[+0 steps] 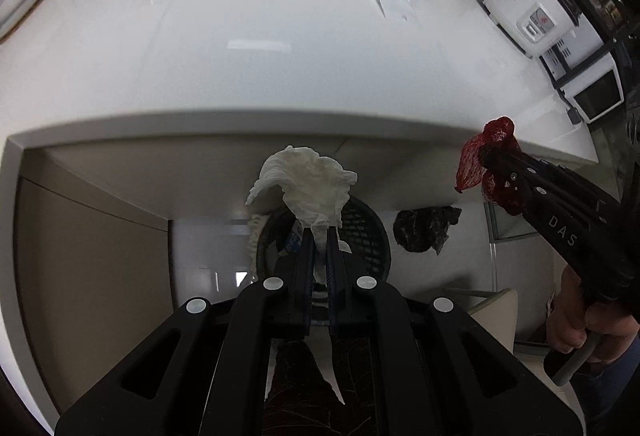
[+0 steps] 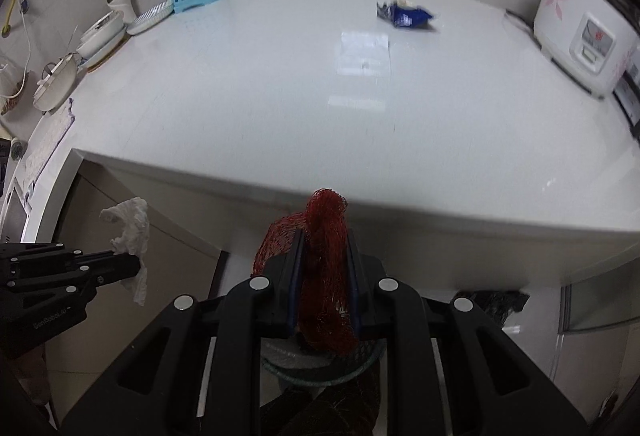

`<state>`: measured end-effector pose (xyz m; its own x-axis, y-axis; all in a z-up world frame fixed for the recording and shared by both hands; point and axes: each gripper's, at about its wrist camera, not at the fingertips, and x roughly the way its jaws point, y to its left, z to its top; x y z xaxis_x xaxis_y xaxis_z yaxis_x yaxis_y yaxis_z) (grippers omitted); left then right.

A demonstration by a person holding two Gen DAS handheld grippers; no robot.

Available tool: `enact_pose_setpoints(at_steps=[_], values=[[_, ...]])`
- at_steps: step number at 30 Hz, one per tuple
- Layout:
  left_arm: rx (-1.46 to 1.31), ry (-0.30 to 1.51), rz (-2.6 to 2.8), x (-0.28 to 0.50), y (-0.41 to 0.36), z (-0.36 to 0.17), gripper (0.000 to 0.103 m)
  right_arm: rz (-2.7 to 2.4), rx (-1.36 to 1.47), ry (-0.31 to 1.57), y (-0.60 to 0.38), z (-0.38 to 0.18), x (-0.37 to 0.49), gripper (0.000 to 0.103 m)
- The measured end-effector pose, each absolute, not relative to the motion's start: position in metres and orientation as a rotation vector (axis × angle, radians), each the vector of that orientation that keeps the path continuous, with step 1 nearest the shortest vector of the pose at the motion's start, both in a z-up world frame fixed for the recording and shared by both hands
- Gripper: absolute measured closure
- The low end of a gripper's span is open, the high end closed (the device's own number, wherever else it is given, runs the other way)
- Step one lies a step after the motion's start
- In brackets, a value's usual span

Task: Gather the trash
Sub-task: 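Carry the tissue and red mesh bag down over the wastebasket, then open both tools to drop the tissue and mesh bag into the wastebasket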

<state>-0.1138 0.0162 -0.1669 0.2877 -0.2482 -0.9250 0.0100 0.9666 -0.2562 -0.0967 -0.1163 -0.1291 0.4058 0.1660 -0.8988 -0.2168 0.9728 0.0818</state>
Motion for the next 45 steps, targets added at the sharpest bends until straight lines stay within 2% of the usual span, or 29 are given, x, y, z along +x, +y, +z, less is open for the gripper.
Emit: enact_pose_setpoints(at_steps=[16,28,32,37,39,41,43,45], values=[[-0.209,1.405,-0.145,-0.142,0.006,-0.266,0.098,0.254,-0.037,1.362,-0.109,-0.254,-0.132,0.085],[-0.207,1.470,-0.130,-0.141,0.004,-0.291,0.098,0.272,-0.080,1.478,-0.099,-0.311,-0.125,0.080],[-0.197,1.491,-0.107,-0.144,0.007,-0.298,0.098,0.271,-0.069,1.490,-0.099,-0.319,-0.120,0.069],[-0.204,1.503,-0.103,-0.144,0.007,-0.301,0.098,0.270,-0.080,1.482,-0.102,-0.319,-0.120,0.062],[-0.209,1.504,-0.110,-0.143,0.005,-0.302,0.098,0.267,-0.083,1.466,-0.106,-0.315,-0.122,0.055],[-0.211,1.505,-0.118,-0.142,0.002,-0.303,0.098,0.256,-0.092,1.445,-0.111,-0.309,-0.126,0.042],[-0.211,1.507,-0.127,-0.139,0.001,-0.307,0.098,0.238,-0.098,1.423,-0.118,-0.303,-0.130,0.033],[-0.201,1.514,-0.136,-0.137,-0.004,-0.310,0.098,0.231,-0.087,1.414,-0.126,-0.299,-0.132,0.029]])
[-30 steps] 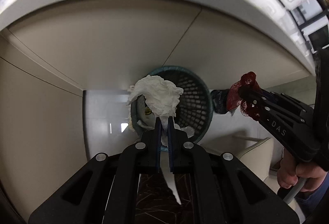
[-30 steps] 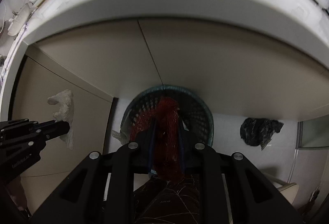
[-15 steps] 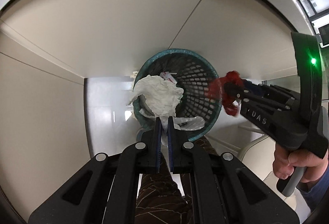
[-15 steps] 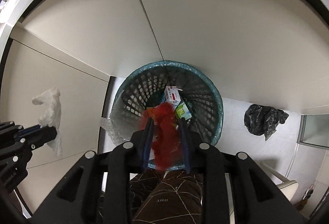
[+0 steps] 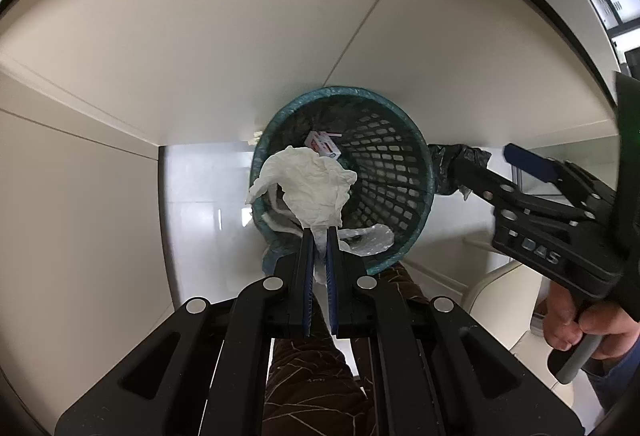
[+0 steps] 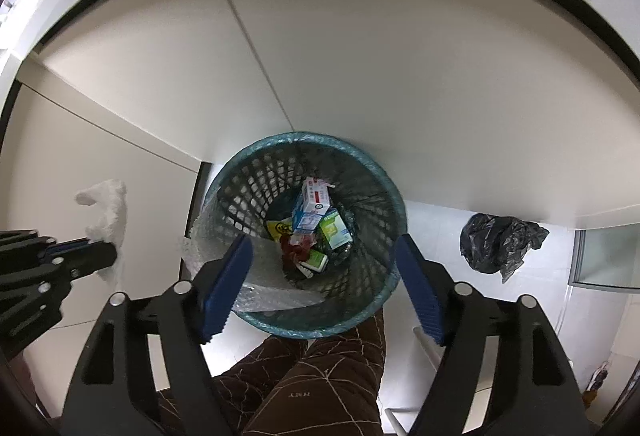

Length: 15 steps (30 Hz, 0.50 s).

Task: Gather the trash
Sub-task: 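Open both tools to drop the tissue and mesh bag into the wastebasket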

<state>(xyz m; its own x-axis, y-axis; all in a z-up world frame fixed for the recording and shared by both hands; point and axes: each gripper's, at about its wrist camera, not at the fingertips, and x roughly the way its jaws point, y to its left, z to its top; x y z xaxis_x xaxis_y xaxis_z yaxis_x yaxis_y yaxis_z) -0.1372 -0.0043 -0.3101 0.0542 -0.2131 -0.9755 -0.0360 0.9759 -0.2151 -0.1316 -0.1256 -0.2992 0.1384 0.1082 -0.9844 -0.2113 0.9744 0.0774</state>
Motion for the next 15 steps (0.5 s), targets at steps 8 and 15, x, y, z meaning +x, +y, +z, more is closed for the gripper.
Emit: enact_pose_setpoints(at_steps=[8,15], values=[[-0.147,1.546,-0.186,-0.129,-0.028,-0.326,0.097,0.184,-0.083,1.366,-0.159,-0.283,-0.135,0.019],[-0.116,1.574,-0.212,-0.120,-0.052,-0.339,0.095,0.139,-0.041,1.354,-0.191,-0.268,-0.137,0.019]])
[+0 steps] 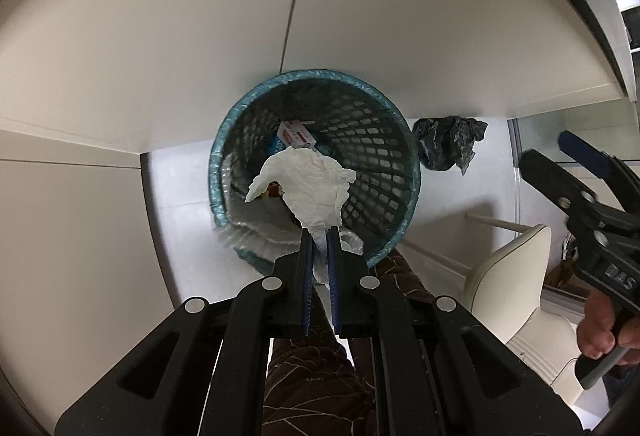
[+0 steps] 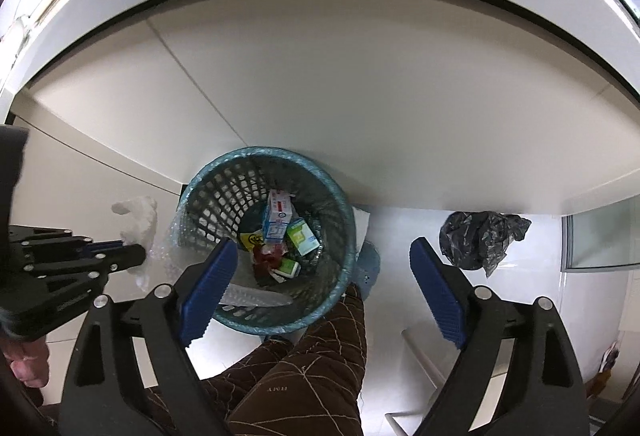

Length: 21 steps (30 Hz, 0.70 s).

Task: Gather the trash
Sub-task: 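Open both tools to drop the tissue and mesh bag into the wastebasket, then move the left tool to the clear plastic bag while the right tool reaches the blue snack wrapper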

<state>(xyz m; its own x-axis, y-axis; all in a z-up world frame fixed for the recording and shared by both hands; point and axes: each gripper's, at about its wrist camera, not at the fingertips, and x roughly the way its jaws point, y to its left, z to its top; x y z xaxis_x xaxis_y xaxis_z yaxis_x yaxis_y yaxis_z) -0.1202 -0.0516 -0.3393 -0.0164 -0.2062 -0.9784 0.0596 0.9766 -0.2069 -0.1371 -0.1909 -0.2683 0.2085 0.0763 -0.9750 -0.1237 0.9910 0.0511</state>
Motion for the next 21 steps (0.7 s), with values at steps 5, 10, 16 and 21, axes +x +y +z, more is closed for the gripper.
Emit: enact_pose_setpoints(at_steps=[5,10,16,21], values=[[-0.091,1.579,-0.196,-0.114,-0.059,-0.340,0.072,0.109,-0.043,1.345,-0.205,-0.263,-0.139,0.019],[-0.092,1.567,-0.174,-0.108,-0.058,-0.336,0.049,0.092,-0.011,1.348,-0.213,-0.261,-0.138,0.019],[-0.113,1.509,-0.175,-0.108,-0.046,-0.311,0.033,0.100,-0.018,1.310,-0.211,-0.243,-0.133,0.019],[-0.099,1.394,-0.175,-0.111,-0.036,-0.265,0.016,0.104,-0.024,1.248,-0.208,-0.214,-0.125,0.019]])
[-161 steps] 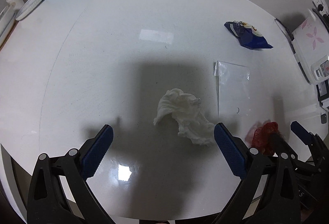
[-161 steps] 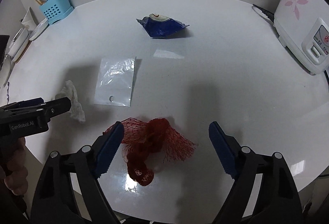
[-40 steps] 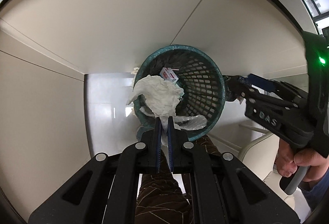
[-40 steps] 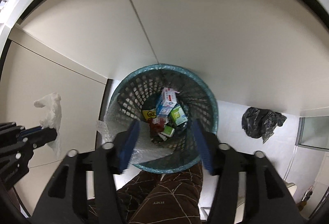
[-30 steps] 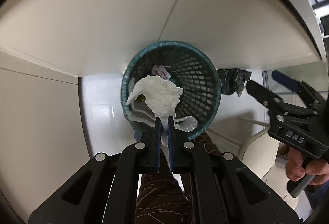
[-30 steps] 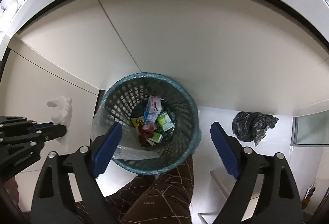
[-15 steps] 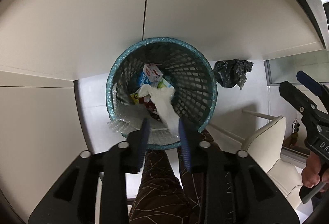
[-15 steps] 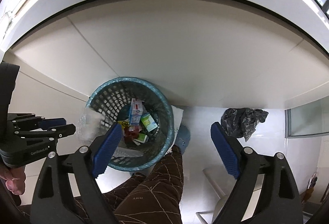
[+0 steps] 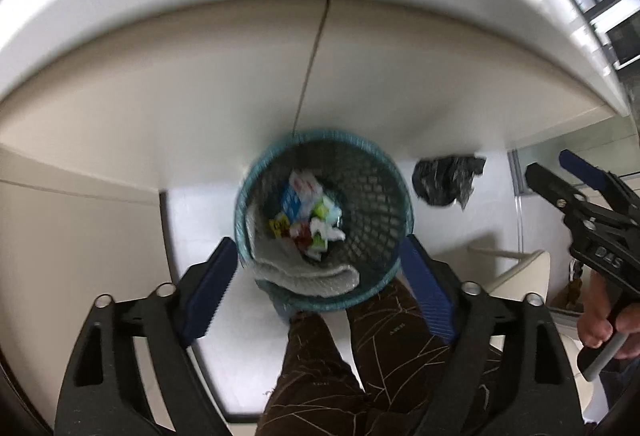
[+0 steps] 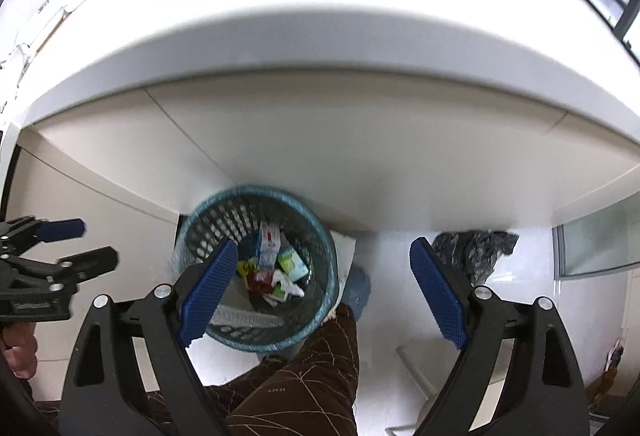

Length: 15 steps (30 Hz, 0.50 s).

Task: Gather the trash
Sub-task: 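Move the left tool to the clear plastic bag while the right tool reaches the blue snack wrapper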

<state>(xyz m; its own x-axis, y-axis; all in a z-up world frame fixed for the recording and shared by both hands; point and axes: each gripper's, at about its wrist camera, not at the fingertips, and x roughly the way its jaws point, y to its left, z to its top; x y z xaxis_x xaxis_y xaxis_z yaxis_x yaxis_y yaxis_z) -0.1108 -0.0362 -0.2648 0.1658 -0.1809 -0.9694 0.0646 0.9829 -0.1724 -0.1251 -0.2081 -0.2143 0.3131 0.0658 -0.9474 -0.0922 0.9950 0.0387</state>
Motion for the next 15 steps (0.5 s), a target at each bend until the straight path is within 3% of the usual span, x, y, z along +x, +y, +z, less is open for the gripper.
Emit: enact_pose_setpoints(at_steps=[6,15], values=[[-0.105,1.265,-0.169,-0.098,-0.026,-0.215,0.007,0.098,-0.015,1.157,-0.204,-0.170,-0.102,0.019],[-0.154,1.195,-0.124,-0.050,-0.020,-0.164,0.006,0.100,-0.036,1.084,-0.199,-0.122,-0.048,0.019]])
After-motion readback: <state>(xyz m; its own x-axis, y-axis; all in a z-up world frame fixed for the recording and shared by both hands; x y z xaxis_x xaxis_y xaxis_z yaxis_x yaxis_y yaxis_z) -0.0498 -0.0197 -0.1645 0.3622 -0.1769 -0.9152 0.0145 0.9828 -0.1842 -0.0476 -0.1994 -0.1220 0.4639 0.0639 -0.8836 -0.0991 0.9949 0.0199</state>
